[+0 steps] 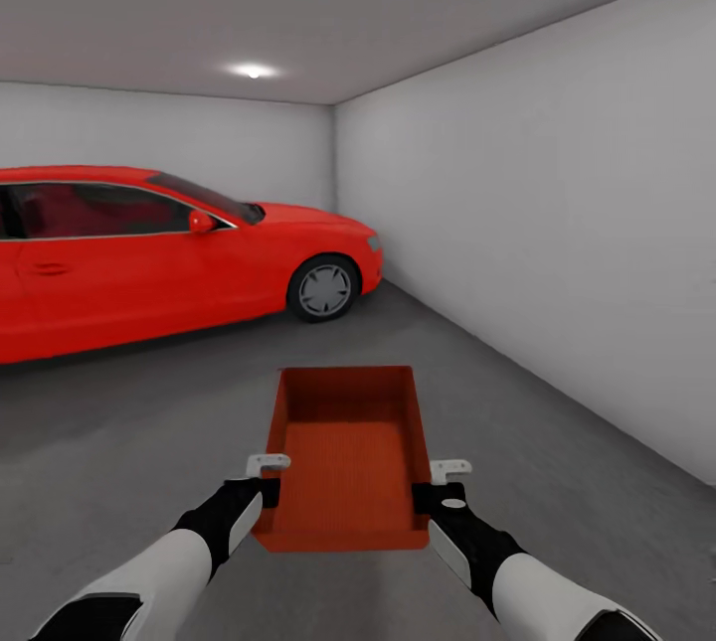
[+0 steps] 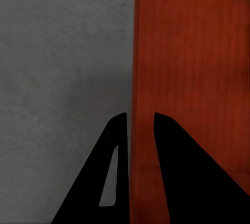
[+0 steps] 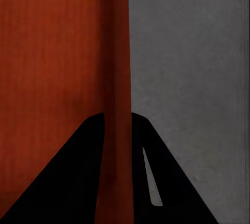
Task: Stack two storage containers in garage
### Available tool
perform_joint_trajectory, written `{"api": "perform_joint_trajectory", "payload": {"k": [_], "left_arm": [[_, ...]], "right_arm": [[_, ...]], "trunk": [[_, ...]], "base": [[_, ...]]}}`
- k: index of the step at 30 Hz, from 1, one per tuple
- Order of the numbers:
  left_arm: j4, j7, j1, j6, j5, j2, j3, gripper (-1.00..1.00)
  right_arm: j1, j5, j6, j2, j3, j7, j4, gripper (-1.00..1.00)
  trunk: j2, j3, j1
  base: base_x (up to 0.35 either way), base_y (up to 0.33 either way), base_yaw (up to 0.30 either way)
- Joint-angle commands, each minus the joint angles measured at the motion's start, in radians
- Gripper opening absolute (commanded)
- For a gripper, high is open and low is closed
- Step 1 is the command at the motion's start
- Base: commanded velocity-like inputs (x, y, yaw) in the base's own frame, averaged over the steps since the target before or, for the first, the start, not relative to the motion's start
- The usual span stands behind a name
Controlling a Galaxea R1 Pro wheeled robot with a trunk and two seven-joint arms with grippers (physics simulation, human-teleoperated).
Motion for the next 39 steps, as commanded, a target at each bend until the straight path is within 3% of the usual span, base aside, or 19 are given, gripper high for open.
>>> {"api": "perform_joint_trajectory", "payload": {"k": [1, 39], "left_arm": [[-0.001, 0.005, 0.001, 0.007, 0.0, 0.013, 0.0, -1.0], [-0.001, 0.005, 0.001, 0.007, 0.0, 0.013, 0.0, -1.0]], "right_arm": [[-0.002, 0.004, 0.006, -0.001, -0.013, -0.003, -0.037, -1.0], [-0.002, 0.004, 0.005, -0.001, -0.013, -0.003, -0.037, -1.0]], "trunk": [[-0.002, -0.002, 0.001], [-0.002, -0.002, 0.001]], "base": [[0.323, 0.0, -0.289], [0.323, 0.0, -0.289]]}}
